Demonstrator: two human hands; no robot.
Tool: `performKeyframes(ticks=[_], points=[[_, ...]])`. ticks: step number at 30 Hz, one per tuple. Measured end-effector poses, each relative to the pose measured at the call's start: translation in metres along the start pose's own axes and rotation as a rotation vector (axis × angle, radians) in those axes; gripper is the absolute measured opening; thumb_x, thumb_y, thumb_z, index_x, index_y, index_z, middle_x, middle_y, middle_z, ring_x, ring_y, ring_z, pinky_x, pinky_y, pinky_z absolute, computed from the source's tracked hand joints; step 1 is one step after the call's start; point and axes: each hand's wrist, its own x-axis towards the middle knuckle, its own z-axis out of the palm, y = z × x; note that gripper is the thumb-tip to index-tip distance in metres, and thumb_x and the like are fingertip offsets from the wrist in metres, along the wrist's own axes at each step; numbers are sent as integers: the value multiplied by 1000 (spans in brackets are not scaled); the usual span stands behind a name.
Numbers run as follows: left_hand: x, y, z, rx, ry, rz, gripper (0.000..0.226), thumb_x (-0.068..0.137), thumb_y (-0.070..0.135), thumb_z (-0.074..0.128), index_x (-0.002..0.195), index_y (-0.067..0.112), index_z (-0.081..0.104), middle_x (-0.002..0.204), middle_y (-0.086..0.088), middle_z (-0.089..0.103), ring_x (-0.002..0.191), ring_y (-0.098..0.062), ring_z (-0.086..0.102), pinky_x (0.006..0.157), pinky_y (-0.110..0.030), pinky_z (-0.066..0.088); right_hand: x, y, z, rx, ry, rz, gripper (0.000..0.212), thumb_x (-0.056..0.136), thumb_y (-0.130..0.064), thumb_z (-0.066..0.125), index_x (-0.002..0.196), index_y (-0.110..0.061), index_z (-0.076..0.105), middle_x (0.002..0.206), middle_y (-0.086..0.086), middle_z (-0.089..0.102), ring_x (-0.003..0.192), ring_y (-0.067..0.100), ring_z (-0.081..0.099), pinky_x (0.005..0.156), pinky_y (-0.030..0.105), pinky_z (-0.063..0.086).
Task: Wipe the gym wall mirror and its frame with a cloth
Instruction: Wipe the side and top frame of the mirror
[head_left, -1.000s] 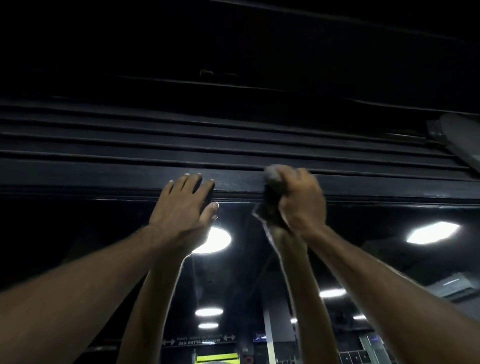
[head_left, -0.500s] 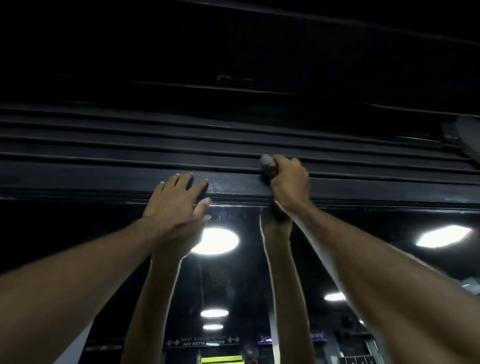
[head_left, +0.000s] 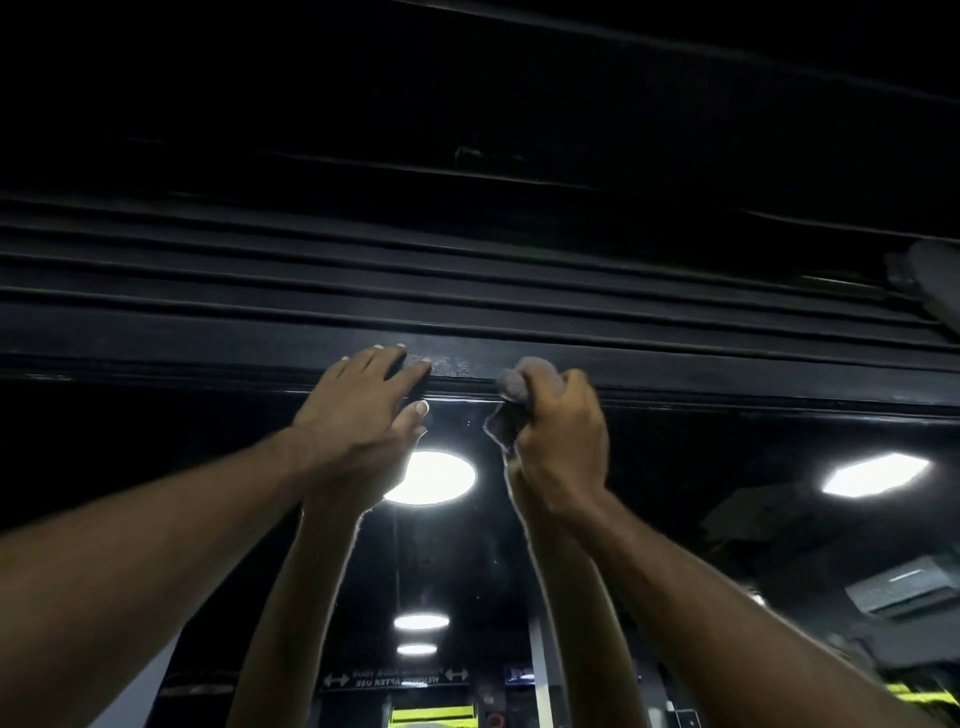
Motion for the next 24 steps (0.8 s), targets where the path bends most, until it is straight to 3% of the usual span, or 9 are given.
performKeyframes(ticks=[3, 5, 8, 10, 13, 15, 17, 21, 24], points=[[1, -3, -3, 9, 9, -22, 58, 103, 53, 35, 157, 33, 27, 162, -4, 29, 149, -23, 26, 123, -52, 21, 1, -24, 2, 125, -95, -194, 44, 88, -17, 70, 128, -28, 60, 103, -5, 45, 94, 14, 48, 77, 33, 50], [2, -9, -8, 20, -3, -57, 57, 102, 53, 38, 154, 32, 29, 160, -5, 30, 147, -24, 28, 121, -54, 23, 20, -27, 6, 95, 7, -232, 44, 83, -13, 64, 125, -26, 60, 102, -3, 47, 91, 17, 48, 72, 37, 50], [0, -29, -17, 22, -32, -84, 58, 102, 53, 39, 154, 30, 28, 160, -7, 29, 147, -27, 27, 120, -55, 25, 63, -22, 14, -17, 146, 39, 49, 89, -1, 54, 131, -27, 57, 115, 8, 54, 102, 28, 53, 84, 42, 51], [-3, -41, -18, 51, -45, -59, 60, 102, 53, 38, 155, 30, 26, 160, -8, 29, 146, -28, 28, 118, -52, 30, 77, -27, 20, -12, 29, 105, 44, 95, -7, 57, 135, -26, 57, 123, 10, 55, 111, 30, 56, 90, 40, 48], [-8, -53, -18, 50, -29, -48, 61, 103, 53, 37, 158, 30, 23, 162, -7, 27, 148, -26, 26, 119, -49, 29, 67, -55, 26, -14, -177, -173, 44, 89, -22, 70, 132, -27, 59, 124, 5, 57, 109, 27, 57, 87, 38, 47], [-13, -58, -15, 34, -13, -42, 62, 103, 52, 37, 159, 30, 21, 164, -6, 25, 150, -25, 23, 122, -49, 25, 46, -71, 31, -58, -219, -366, 51, 83, -37, 77, 129, -31, 56, 118, 1, 55, 100, 19, 53, 80, 36, 49], [-19, -63, -12, 25, 4, -28, 61, 104, 50, 37, 159, 30, 21, 164, -6, 24, 151, -25, 22, 123, -47, 22, 34, -68, 32, -89, -228, -413, 54, 81, -43, 78, 129, -30, 55, 115, 2, 55, 94, 15, 49, 76, 37, 53], [-29, -73, -11, -11, 50, -7, 56, 104, 47, 39, 155, 29, 29, 160, -6, 31, 148, -26, 26, 122, -47, 22, 24, -44, 23, -45, 37, -48, 46, 88, -10, 66, 127, -32, 57, 109, 3, 53, 97, 25, 56, 78, 46, 55], [-32, -80, -12, -1, 46, -16, 55, 103, 49, 37, 154, 30, 30, 159, -5, 32, 148, -26, 27, 122, -48, 24, 4, -61, 26, -50, 23, 8, 41, 88, -12, 66, 125, -27, 58, 102, -2, 43, 95, 21, 52, 78, 40, 53]])
